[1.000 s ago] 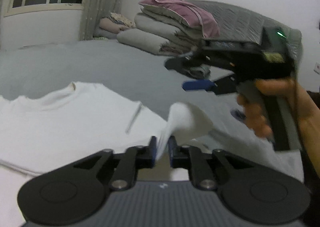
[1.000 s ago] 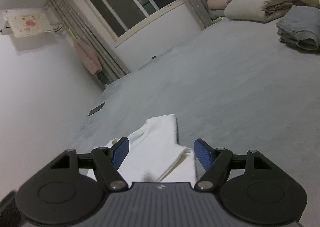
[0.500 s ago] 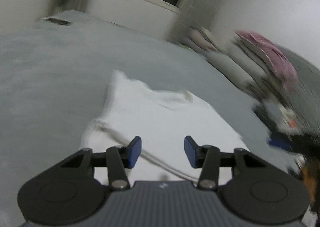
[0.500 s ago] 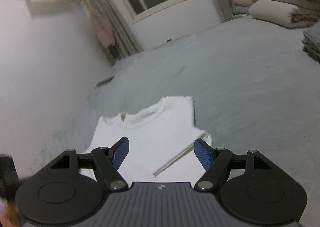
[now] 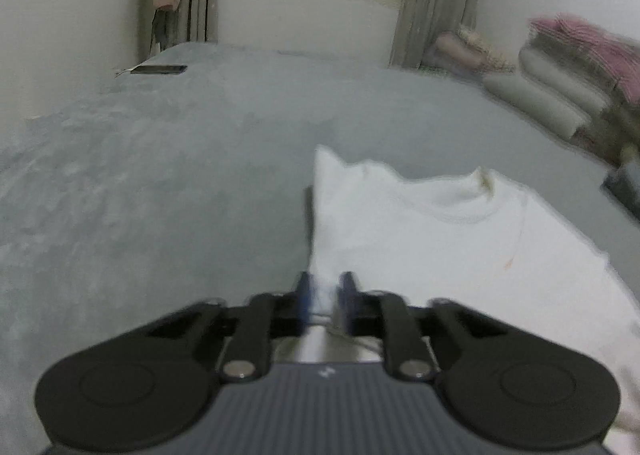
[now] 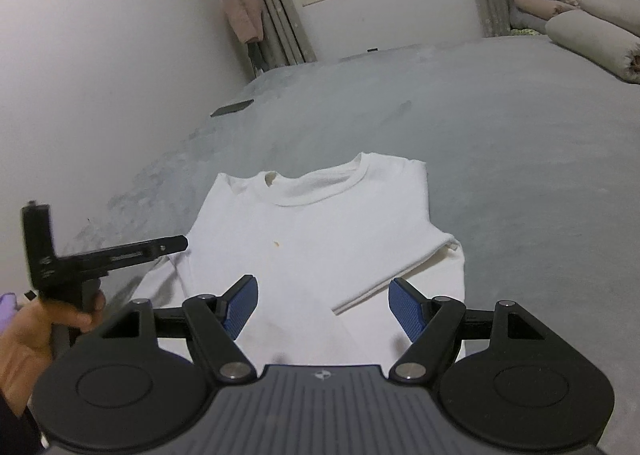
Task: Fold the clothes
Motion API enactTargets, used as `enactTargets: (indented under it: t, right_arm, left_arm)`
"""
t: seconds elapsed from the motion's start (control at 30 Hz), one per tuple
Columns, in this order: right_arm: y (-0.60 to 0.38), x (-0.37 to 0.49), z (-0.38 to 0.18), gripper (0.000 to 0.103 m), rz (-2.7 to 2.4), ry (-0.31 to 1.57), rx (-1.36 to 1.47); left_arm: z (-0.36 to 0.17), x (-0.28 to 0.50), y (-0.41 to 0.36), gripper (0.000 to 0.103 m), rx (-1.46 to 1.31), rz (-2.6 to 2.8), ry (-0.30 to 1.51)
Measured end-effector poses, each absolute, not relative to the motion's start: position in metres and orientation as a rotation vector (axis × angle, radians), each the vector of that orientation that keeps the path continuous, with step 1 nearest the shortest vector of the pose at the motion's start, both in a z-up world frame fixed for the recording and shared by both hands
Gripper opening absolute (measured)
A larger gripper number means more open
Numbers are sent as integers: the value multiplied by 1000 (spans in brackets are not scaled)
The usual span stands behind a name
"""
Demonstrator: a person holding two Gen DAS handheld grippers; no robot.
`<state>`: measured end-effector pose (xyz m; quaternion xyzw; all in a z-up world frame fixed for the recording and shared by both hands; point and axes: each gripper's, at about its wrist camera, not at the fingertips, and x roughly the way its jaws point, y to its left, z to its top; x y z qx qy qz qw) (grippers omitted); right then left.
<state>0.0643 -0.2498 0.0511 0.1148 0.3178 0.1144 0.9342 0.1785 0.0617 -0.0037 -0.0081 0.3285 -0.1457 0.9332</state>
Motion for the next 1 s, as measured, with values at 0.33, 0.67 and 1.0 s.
enactTargets:
  t: [0.33,0.67,1.0]
  right_arm:
    - [-235,65,53,72,273,653,197]
    - [-220,65,52,72,360,659,169]
    - [-216,62,54,73,377,655,143]
  left_arm:
    - [12,179,85,5,-66,-280,666]
    - [3,189,93,5,-150,-214,692]
    - [11,181,102,11,-167,-93,701]
